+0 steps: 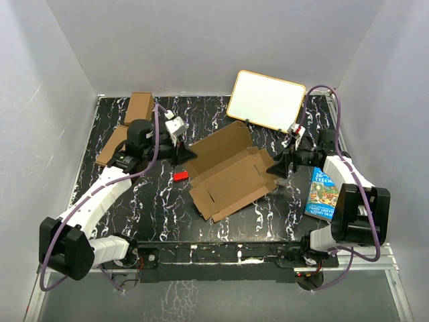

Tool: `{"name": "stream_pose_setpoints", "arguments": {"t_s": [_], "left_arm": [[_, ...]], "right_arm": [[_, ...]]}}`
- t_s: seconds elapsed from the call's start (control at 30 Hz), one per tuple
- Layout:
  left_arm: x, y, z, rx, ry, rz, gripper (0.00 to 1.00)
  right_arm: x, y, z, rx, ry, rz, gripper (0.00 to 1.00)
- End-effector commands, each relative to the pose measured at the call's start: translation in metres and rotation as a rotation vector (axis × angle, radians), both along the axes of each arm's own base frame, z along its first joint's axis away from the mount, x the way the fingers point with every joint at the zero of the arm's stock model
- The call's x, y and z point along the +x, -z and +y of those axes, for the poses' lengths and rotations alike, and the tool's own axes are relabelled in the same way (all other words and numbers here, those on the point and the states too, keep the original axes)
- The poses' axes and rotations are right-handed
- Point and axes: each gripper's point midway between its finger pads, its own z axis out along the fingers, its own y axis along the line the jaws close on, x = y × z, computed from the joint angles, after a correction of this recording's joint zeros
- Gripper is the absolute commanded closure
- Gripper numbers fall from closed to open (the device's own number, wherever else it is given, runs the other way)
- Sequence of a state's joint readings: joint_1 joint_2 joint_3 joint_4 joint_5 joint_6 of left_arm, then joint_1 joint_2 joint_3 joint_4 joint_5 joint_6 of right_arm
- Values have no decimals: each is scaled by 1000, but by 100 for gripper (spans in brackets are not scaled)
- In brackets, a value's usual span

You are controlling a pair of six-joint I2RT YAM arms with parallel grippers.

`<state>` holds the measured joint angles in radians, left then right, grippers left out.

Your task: Fold the paper box

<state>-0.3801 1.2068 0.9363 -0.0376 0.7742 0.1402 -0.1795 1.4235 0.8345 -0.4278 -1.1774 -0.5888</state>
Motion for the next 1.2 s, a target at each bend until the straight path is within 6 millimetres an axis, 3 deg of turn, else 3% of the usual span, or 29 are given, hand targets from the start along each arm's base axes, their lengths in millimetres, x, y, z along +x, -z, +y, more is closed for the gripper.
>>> {"name": "stream_pose_setpoints", "arguments": {"t_s": [0.0,0.27,0.5,0.8,1.17], "left_arm": [[-9,-18,-2,-65,44,-17,100],[-12,-21,-3,-89,66,7,100],[-14,-24,-4,-103,79,7,100],[-12,-28,-3,-118,70,9,100],[-21,-60,-15,-207,111,201,100]], "right_arm": [[21,-14,-5,-8,25,-68,12],[27,-11,-10,-4,68,-42,21],[25,-11,-6,30,43,-22,41],[15,-22,2,69,-25,-49,87],[17,-42,6,96,-54,-110,92]]}}
